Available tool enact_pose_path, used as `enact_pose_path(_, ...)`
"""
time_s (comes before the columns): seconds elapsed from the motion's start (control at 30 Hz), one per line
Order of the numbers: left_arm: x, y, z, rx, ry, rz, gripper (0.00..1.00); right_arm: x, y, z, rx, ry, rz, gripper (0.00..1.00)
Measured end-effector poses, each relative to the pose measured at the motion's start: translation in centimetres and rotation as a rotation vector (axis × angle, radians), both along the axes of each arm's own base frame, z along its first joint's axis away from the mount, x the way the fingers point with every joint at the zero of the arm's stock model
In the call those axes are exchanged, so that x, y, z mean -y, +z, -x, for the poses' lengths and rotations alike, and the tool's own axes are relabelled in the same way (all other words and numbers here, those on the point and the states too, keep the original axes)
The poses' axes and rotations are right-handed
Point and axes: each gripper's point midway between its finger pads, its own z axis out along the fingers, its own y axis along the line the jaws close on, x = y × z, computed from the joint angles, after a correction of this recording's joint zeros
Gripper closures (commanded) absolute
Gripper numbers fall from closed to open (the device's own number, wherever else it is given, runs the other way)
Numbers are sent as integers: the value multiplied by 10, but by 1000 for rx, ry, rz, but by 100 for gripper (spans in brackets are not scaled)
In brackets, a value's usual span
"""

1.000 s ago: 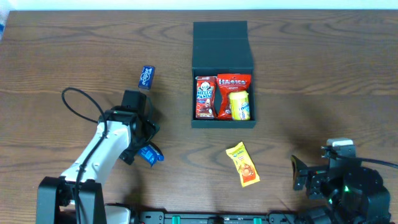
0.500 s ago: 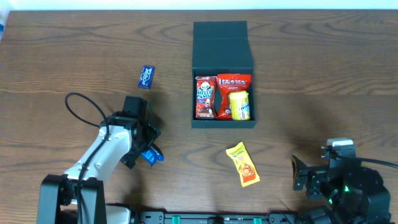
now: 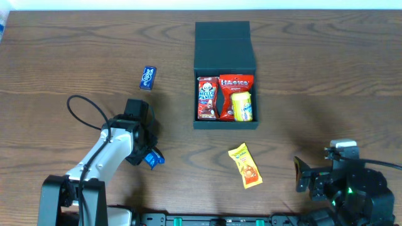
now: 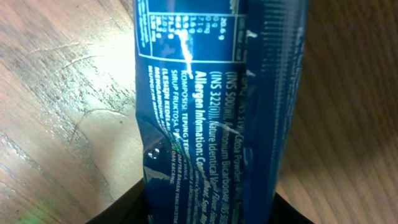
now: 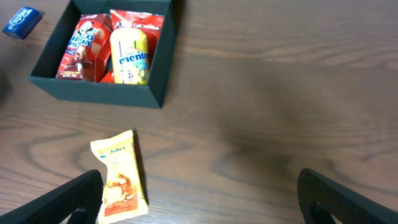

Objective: Pack container
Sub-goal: 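Grasp the blue snack bar with the left gripper and lift, then carry the blue bar into the green box and release it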

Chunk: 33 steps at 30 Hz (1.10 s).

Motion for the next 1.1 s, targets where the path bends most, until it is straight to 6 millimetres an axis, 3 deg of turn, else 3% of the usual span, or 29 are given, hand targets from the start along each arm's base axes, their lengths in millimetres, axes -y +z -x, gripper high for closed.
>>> enact_pose_path(0.53,0,0,1,-2,0,0,72,0,0,0,0,0,0,1)
enact_pose_path(0.73,-1,6,11,-35,-21,-6,75,0,0,0,0,0,0,1)
enact_pose_path(0.83,-1,19,9,-33,-52,-18,75,0,0,0,0,0,0,1)
enact_pose_path(0.97,4,54,-5,16,-143,-54,74,0,0,0,0,0,0,1)
enact_pose_path(1.1,21,95,-22,69,-285,-71,73,0,0,0,-1,0,0,1)
